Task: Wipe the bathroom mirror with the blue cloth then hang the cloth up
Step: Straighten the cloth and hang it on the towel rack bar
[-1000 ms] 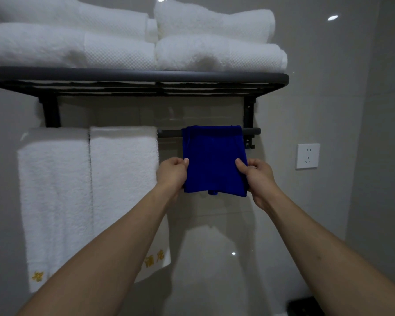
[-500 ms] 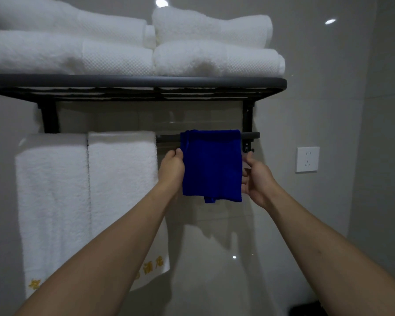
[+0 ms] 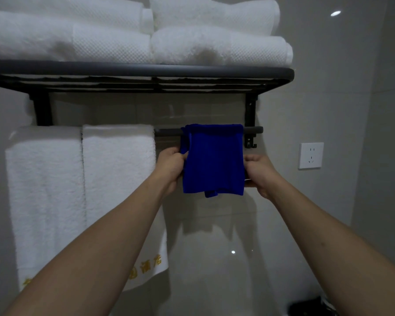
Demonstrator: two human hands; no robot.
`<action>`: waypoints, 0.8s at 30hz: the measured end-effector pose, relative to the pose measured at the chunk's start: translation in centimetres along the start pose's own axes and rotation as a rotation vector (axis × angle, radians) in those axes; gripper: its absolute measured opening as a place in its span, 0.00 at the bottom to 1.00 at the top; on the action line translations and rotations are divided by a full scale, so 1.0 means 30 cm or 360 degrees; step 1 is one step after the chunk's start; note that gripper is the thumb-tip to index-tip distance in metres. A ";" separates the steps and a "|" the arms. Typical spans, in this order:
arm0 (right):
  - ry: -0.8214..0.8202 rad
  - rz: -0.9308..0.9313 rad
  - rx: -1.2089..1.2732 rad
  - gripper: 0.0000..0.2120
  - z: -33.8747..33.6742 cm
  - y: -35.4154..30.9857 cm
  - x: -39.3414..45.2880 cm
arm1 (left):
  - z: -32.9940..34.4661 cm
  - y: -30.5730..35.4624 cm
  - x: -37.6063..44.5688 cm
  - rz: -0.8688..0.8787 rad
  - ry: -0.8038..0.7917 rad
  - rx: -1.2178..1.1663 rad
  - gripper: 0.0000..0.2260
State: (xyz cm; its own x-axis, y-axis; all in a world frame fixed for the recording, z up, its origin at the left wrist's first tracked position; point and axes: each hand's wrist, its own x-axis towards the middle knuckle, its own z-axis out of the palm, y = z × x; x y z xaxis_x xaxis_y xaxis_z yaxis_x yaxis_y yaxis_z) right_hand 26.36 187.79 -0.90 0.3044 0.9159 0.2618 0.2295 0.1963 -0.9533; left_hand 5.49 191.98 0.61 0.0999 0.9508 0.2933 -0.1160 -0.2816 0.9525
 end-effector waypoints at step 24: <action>-0.0155 0.0012 0.0264 0.12 -0.032 0.069 -0.080 | -0.048 -0.083 -0.049 0.0044 0.0169 0.0333 0.06</action>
State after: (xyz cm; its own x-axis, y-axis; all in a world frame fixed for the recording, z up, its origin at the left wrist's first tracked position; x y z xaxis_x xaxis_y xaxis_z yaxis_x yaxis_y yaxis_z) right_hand 26.99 185.67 -3.35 0.2125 0.9455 0.2466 0.0696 0.2371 -0.9690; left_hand 4.20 191.48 -2.32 -0.0062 0.9474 0.3200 0.0910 -0.3181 0.9437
